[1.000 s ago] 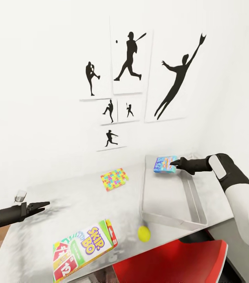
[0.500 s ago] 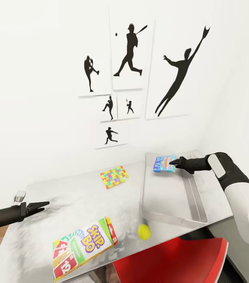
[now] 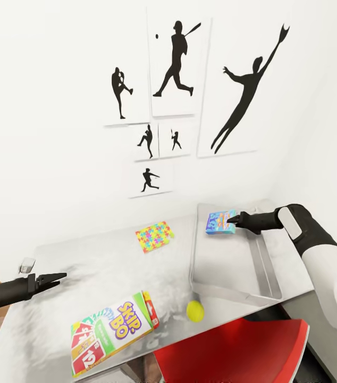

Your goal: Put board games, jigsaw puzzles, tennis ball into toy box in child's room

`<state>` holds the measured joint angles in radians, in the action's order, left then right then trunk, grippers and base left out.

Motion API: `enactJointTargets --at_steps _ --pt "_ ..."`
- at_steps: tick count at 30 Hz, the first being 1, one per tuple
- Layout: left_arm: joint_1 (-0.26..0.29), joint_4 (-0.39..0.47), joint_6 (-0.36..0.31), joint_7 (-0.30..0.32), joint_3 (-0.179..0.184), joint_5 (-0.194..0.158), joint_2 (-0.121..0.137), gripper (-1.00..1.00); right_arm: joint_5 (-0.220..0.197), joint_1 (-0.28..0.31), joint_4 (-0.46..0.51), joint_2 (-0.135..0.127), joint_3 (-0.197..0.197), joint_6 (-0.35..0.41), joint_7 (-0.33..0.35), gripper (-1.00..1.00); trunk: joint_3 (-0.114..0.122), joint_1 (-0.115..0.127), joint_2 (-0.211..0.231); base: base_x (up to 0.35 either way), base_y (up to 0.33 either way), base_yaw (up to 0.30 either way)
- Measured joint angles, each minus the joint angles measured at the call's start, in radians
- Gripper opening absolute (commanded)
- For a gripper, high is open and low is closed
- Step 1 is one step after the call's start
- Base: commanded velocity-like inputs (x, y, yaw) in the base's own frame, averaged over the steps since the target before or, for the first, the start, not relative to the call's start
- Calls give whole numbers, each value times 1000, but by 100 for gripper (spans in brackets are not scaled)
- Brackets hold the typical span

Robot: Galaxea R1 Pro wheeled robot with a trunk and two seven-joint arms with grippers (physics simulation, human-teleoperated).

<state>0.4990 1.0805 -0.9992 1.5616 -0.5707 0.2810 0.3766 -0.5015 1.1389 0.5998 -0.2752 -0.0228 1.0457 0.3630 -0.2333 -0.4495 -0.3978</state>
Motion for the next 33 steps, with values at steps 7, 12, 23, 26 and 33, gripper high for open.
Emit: enactJointTargets --at_steps 7,12,23,26,33 --pt "0 0 0 0 0 0 0 100 -2 6 1 10 -7 0 1 -100 -8 0 0 0 0 0" --pt "0 0 0 0 0 0 0 100 -1 7 1 13 -8 0 1 -100 -9 0 0 0 0 0" --pt "0 0 0 0 0 0 1 100 -2 13 1 10 -34 1 0 -100 -9 0 0 0 0 0" --pt "0 0 0 0 0 0 1 100 -2 13 1 10 -37 1 -1 -100 -9 0 0 0 0 0" --pt "0 2 0 0 -1 -1 4 100 -2 19 0 9 -39 1 -1 -100 -14 0 0 0 0 0"
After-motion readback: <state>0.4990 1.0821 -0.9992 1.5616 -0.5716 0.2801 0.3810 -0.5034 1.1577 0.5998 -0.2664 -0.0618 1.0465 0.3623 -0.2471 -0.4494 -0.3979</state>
